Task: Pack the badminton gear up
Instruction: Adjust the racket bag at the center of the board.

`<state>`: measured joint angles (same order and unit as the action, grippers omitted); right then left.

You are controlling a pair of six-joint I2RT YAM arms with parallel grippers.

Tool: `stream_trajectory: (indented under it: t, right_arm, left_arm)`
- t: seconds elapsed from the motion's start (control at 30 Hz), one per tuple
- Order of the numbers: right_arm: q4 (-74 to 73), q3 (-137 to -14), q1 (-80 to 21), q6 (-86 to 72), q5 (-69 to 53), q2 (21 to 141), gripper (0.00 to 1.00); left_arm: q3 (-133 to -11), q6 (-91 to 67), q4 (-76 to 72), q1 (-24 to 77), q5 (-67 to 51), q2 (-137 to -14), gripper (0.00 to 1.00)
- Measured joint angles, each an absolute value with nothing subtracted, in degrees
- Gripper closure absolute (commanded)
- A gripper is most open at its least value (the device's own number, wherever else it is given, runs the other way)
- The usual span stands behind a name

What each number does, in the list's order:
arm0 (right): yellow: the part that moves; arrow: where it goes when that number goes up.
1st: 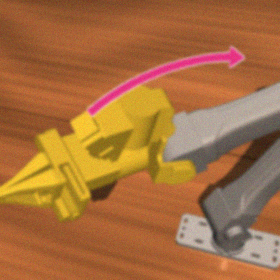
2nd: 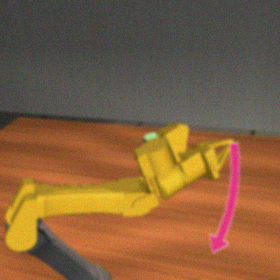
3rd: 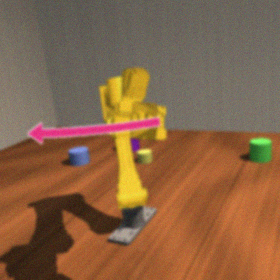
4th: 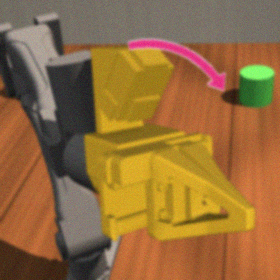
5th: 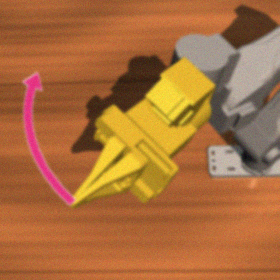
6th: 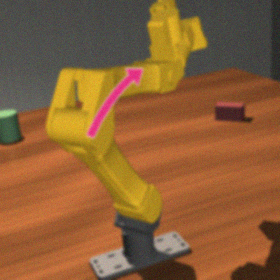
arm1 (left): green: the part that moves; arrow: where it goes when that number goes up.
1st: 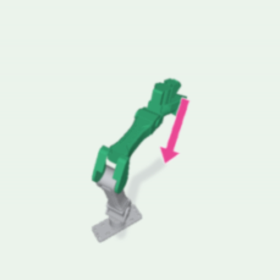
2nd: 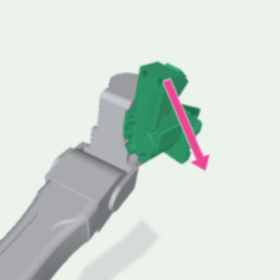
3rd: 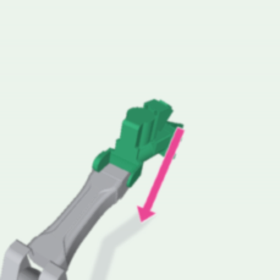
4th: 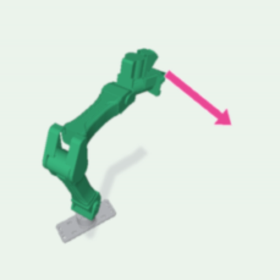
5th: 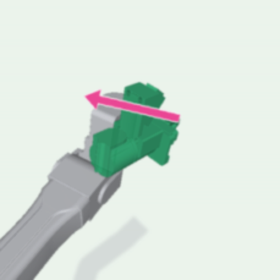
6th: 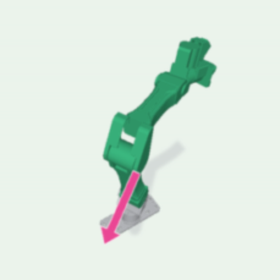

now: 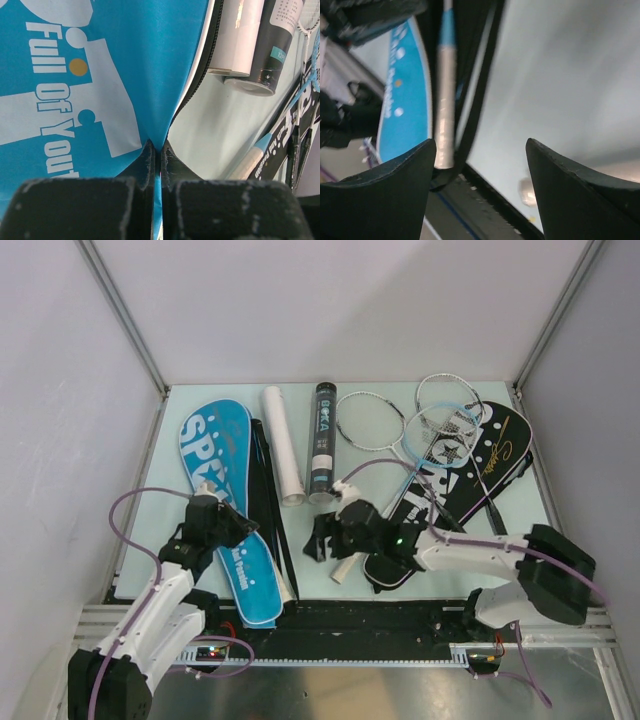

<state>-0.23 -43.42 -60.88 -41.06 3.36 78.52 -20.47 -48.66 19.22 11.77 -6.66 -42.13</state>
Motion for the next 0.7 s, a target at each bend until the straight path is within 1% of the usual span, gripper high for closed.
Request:
stream_trajectory:
  t: [0.07,0.2,0.37,0.53,0.57,0.63,0.7]
  right_arm:
    - [5.6,-43.2,-64.9,-42.2,1.8,81.8,0.21]
    - [15.4,-43.2,-69.8,-43.8,-0.4,89.2,0.22]
    - [23.2,-43.1,-71.6,-44.7,-1.5,95.4,0.24]
    - [25.8,-44.5,-73.3,-45.5,-1.3,100.0,0.31]
    - [25.9,-45.1,-73.9,-45.6,-1.2,101.1,0.33]
    - [26.0,-46.0,-75.1,-46.2,-0.7,102.9,0.44]
    - [26.3,-46.6,-76.0,-46.6,0.0,104.3,0.61]
  left_arm:
    - [-20.5,-49.0,19.2,11.8,-6.7,-41.9,1.0]
    - [-20.3,-49.6,19.2,11.8,-7.2,-41.3,1.0]
    - [-19.1,-50.8,19.0,11.8,-8.3,-39.5,1.0]
    - [-18.5,-51.6,18.9,11.8,-9.0,-38.1,1.0]
    - [-18.5,-51.7,18.9,11.8,-9.1,-38.1,1.0]
    - [-18.5,-52.1,19.0,11.8,-9.3,-38.1,1.0]
    - [-18.5,-52.3,19.2,11.8,-9.3,-38.1,1.0]
